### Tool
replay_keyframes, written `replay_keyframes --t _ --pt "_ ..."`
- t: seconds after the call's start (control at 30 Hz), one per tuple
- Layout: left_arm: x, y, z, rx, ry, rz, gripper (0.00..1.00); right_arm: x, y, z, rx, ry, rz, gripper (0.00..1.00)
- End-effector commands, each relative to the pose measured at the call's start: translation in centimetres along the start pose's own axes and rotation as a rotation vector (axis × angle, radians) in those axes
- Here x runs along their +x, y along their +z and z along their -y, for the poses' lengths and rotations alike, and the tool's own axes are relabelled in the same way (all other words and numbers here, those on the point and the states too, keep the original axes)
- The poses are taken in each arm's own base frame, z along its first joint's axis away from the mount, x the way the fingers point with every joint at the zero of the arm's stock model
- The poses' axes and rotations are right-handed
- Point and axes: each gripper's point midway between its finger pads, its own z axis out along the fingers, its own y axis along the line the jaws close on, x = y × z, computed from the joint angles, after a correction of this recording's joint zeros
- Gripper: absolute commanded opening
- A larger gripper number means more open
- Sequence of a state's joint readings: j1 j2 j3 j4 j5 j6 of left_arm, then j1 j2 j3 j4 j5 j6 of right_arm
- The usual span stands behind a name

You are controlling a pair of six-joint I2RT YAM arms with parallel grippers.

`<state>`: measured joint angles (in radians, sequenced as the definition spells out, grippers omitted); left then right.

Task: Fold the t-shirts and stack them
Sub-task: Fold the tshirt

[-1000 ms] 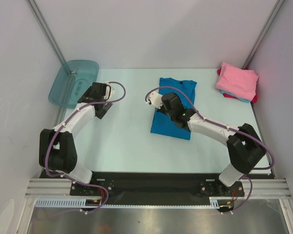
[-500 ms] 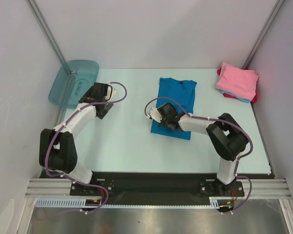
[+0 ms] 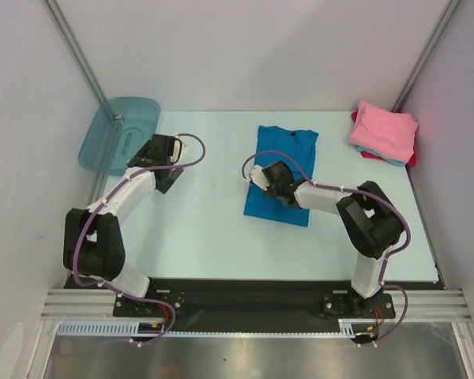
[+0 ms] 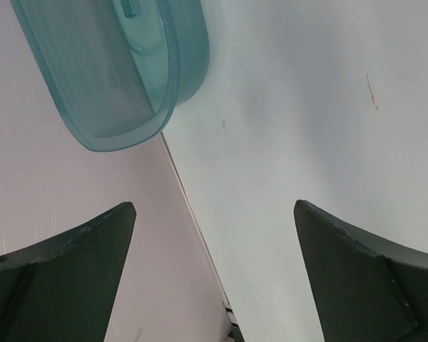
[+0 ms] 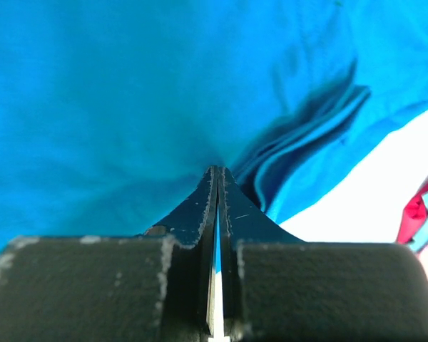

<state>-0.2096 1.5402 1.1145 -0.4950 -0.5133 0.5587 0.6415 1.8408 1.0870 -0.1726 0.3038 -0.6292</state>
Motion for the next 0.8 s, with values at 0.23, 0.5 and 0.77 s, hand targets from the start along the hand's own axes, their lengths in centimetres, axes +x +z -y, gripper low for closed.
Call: replay_keyframes --t 0.23,0.5,0.77 --pt "-0.8 -0.3 -0.1 -0.018 0.004 0.019 1.0 0.4 0.2 6.8 0.327 -0.019 0.004 0.0" --pt "-0.7 -0.2 0.0 -0.019 0.011 0.015 1.0 1.0 0.5 13.3 0.613 -0.037 -0.019 0.0" --pt "-0.6 -0.4 -0.3 -0.035 0.016 0.012 1.0 -1.2 -2.1 11.1 0.408 0.038 0.071 0.09"
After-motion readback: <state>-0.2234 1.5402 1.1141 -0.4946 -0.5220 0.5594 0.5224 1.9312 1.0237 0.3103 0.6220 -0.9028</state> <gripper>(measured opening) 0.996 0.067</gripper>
